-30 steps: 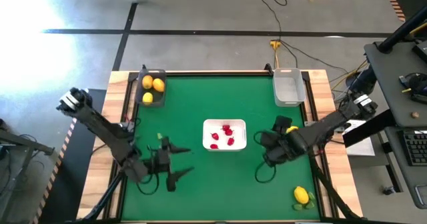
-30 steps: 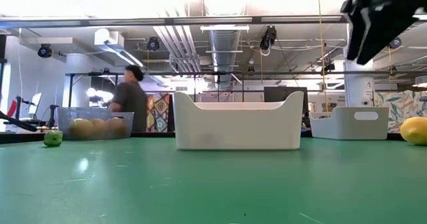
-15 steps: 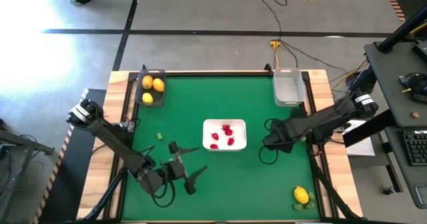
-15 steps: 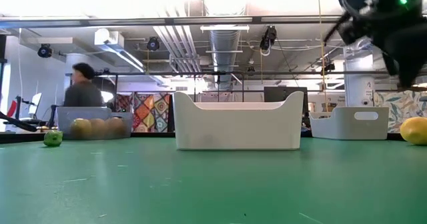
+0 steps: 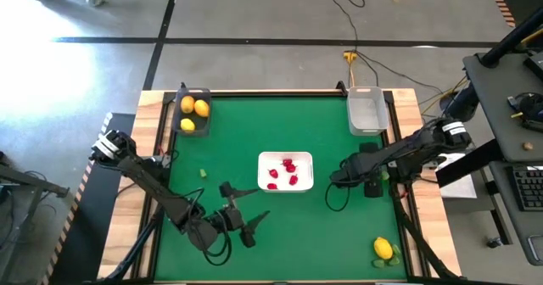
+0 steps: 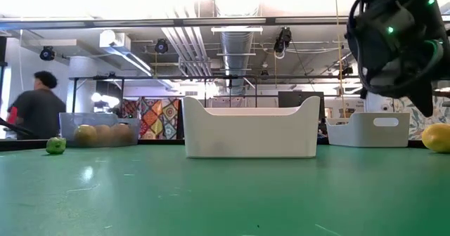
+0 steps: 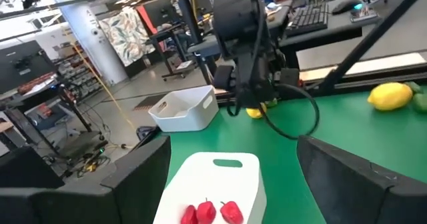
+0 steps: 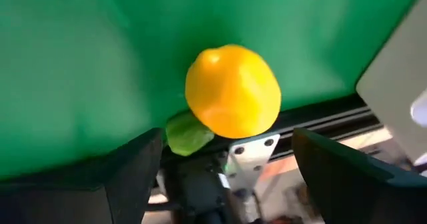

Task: Sort produce into baskets
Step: Put the yellow lemon into the black bin

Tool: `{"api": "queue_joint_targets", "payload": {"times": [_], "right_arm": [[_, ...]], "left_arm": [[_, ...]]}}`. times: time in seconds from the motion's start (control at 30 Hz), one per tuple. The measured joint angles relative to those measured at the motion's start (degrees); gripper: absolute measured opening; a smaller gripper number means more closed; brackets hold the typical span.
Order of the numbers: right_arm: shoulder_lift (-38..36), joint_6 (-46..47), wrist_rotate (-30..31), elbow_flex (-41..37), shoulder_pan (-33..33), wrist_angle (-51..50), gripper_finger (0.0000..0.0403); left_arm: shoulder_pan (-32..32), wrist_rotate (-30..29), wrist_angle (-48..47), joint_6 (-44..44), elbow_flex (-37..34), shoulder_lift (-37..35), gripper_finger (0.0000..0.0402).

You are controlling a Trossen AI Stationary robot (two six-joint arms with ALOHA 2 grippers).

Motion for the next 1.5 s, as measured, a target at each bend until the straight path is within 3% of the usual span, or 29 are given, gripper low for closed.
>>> {"api": "queue_joint_targets", "payload": {"times": [0.3, 0.63, 0.8, 0.93, 1.0, 1.1, 1.27, 1.4, 1.5], "right_arm": [[6.55, -3.13, 0.27, -1.71, -3.81, 5.17, 0.0318], [15.06, -2.55, 0.72, -2.02, -5.62, 5.4, 0.0264], [14.86, -2.33, 1.0, -1.1, -5.6, 6.12, 0.0248], [13.02, -0.98, 2.45, 3.15, -5.6, 4.73, 0.0248], [11.52, -0.61, 3.28, 6.66, -5.49, 2.06, 0.0248], [9.4, -1.7, 5.35, 13.67, -5.49, 0.52, 0.0248], [6.94, -6.62, 13.27, 25.1, -6.53, 3.32, 0.0247], [7.2, -12.65, 13.68, 30.08, -9.73, 15.44, 0.0247], [8.65, -16.69, 11.26, 31.02, -12.83, 27.49, 0.0247]], "left_arm": [[2.28, -0.76, 0.13, 2.66, 0.9, -0.33, 0.0307], [2.29, -4.99, -0.03, 7.84, 0.86, -0.33, 0.0307], [2.27, -5.83, -0.14, 7.95, 0.85, -0.33, 0.0307], [2.02, -11.25, -1.58, 6.26, 0.77, -0.33, 0.0307], [1.88, -8.28, -4.37, 4.1, 0.76, -0.87, 0.0307], [1.77, -1.94, -11.81, -2.51, 0.76, -2.68, 0.0306], [2.04, -2.63, -35.28, -23.64, 0.66, -6.3, 0.0292], [2.57, -3.1, -53.63, -45.34, 0.62, -7.58, 0.0276], [3.11, -4.2, -60.59, -54.4, 0.03, -7.45, 0.0264]]}}
